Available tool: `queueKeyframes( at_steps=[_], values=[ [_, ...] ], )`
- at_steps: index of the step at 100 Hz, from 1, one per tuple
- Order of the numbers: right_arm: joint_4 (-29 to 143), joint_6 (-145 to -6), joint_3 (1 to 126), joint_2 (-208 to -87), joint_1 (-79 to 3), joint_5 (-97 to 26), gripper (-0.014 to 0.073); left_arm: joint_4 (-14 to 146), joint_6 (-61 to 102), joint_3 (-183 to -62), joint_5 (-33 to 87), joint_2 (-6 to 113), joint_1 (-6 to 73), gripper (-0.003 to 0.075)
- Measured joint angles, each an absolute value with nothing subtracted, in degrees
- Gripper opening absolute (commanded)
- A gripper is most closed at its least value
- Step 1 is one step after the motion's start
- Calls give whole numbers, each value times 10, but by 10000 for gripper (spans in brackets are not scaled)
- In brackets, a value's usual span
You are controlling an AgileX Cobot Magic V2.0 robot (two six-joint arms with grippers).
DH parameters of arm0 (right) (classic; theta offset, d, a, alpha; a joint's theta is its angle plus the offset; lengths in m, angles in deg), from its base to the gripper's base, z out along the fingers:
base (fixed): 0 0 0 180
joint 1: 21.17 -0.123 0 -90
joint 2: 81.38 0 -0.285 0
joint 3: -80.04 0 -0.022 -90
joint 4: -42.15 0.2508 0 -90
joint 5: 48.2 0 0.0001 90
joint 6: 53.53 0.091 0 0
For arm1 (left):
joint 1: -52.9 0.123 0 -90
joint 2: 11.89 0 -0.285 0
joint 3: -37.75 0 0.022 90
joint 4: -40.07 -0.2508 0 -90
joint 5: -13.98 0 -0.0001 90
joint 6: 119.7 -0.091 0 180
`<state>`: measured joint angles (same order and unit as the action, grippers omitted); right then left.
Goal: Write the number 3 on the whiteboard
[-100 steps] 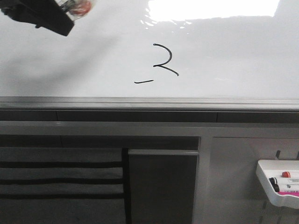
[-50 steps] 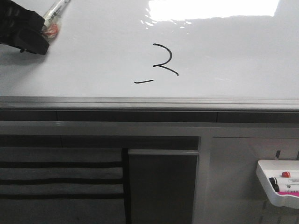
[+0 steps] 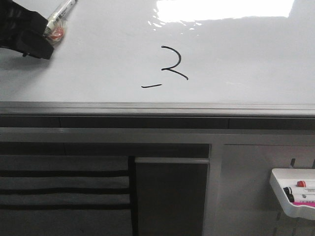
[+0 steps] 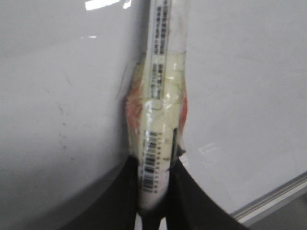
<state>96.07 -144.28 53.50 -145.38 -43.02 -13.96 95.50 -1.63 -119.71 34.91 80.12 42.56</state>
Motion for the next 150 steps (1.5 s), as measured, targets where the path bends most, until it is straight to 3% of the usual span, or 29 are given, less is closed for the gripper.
queueKeyframes(
  at_steps=[17, 43, 71, 86, 99, 119, 140, 150],
  values=[
    [961, -1443, 535, -1454, -430, -140, 323, 955, -16, -1197, 351, 801, 426, 291],
    [959, -1393, 535, -1451, -430, -152, 323, 937, -16, -1197, 342, 801, 426, 298],
    [831, -1106, 535, -1418, -408, -152, 323, 875, -15, -1195, 396, 697, 426, 297],
    [689, -872, 547, -1413, -340, -50, 323, 821, 23, -1195, 476, 603, 426, 297],
    [570, -720, 553, -1407, -274, 53, 318, 702, 154, -1194, 541, 524, 426, 297],
    [522, -623, 502, -1346, -206, 52, 225, 592, 321, -1121, 541, 411, 426, 294],
    [519, -615, 401, -1241, -203, -72, 82, 607, 344, -977, 403, 304, 426, 292],
    [519, -615, 375, -1208, -203, -109, -35, 617, 345, -928, 327, 283, 426, 212]
  ],
)
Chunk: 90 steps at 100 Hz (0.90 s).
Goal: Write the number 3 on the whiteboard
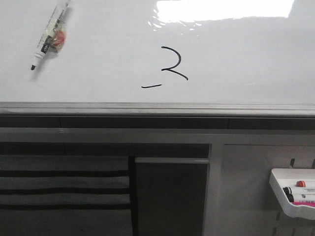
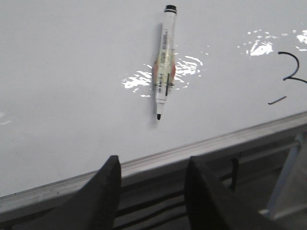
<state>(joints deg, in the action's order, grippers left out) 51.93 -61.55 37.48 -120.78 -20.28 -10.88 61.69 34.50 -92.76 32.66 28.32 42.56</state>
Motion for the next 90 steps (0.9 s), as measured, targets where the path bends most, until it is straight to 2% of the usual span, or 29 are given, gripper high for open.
queueKeyframes(
  at_steps=[4, 10, 19, 67, 90],
  values=[
    [519, -615, 368, -1197, -203, -119, -70, 622, 345, -912, 303, 279, 426, 165],
    [519, -615, 360, -1187, -203, -127, -69, 625, 346, -895, 265, 280, 426, 67],
    [519, -615, 354, -1183, -203, -133, -69, 636, 347, -875, 228, 280, 426, -20],
    [519, -614, 353, -1183, -203, -124, -69, 651, 348, -847, 209, 271, 426, -20],
    [519, -614, 352, -1183, -203, -124, -69, 647, 348, -756, 194, 102, 447, -20]
  ],
)
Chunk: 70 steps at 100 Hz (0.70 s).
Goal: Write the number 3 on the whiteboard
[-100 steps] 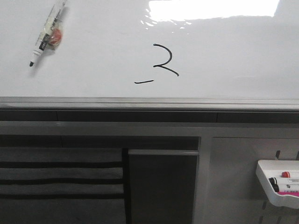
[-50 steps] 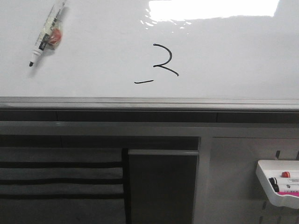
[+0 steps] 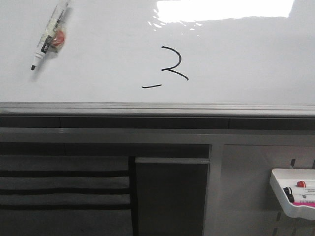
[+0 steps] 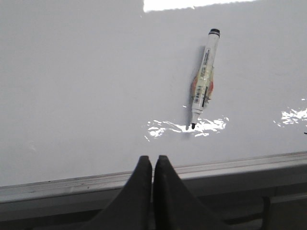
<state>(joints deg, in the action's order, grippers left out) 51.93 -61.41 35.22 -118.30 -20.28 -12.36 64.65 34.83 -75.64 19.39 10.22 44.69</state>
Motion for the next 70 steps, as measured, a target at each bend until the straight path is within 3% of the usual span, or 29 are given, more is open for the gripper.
queueKeyframes(
  at_steps=[22, 45, 70],
  values=[
    [519, -614, 352, -1183, -203, -124, -69, 639, 348, -665, 129, -20, 457, -20],
    [518, -614, 352, -1183, -203, -124, -69, 463, 520, -648, 117, -35, 457, -20],
    [518, -614, 352, -1183, -203, -124, -69, 430, 564, -648, 117, -35, 457, -20]
  ],
)
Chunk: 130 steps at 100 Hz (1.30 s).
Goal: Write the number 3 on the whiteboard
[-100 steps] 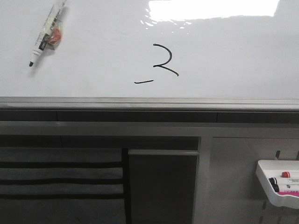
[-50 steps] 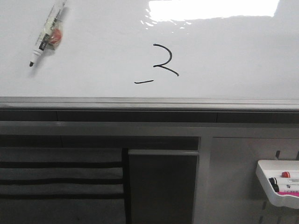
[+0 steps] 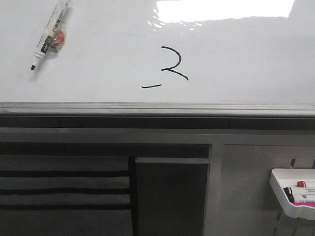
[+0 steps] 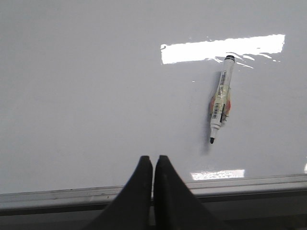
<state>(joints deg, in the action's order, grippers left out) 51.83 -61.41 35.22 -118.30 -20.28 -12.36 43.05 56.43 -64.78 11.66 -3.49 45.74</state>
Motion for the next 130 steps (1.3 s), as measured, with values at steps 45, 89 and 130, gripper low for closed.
queueKeyframes(
  at_steps=[45, 89, 130],
  values=[
    [518, -613, 352, -1183, -203, -124, -69, 430, 567, -648, 117, -35, 457, -20],
    [520, -613, 253, -1058, -203, -207, -69, 430, 568, -648, 117, -35, 457, -20],
    [561, -613, 22, -887, -203, -387, -69, 430, 568, -648, 117, -35, 457, -20]
  ],
)
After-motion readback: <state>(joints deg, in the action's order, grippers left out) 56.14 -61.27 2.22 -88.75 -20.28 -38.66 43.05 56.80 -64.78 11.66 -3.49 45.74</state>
